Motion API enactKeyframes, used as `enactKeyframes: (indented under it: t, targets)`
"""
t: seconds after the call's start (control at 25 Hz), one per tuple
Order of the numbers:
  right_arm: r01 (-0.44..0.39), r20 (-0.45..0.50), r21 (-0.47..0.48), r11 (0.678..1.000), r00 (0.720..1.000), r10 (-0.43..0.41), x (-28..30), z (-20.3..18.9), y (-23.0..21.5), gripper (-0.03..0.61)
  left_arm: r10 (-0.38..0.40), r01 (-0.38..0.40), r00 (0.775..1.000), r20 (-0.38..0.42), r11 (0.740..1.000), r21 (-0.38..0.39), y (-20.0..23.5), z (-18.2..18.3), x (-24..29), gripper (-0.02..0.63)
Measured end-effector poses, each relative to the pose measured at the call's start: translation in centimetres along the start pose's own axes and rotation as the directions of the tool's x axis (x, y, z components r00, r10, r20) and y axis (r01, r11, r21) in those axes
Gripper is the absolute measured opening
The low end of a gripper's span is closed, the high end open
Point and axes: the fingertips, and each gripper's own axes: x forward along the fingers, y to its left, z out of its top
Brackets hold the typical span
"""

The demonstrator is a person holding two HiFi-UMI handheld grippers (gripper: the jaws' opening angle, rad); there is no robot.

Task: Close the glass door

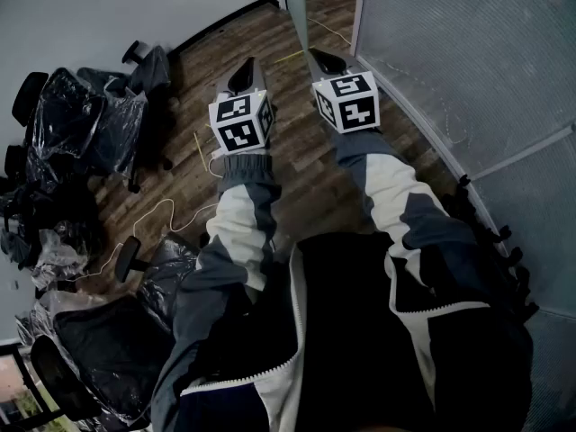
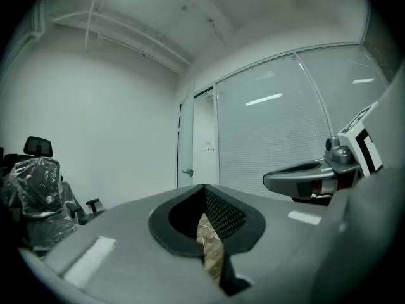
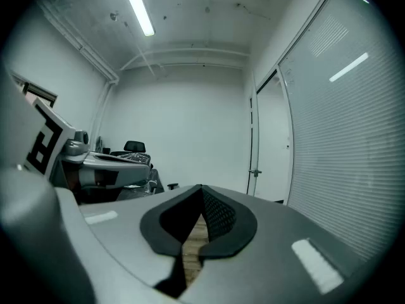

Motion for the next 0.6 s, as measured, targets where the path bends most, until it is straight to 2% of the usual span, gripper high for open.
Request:
enactKeyframes:
  t: [0.52, 0.6]
  targets:
    - [-0.013, 0.012, 0.004, 1.0, 1.0, 0.013, 2.6, 0.5, 1.1, 0.006, -0.012, 0.012, 1.0, 0.005, 1.0, -0.001, 2.4, -0.1, 1.2, 0.005]
    - [-0.022, 0.008, -0.001, 1.0, 1.0, 0.022, 3.1, 0.5, 1.8, 0.037, -0.018, 0.018, 1.0, 0.012, 1.0, -0.004, 3.2, -0.1, 1.2, 0.005]
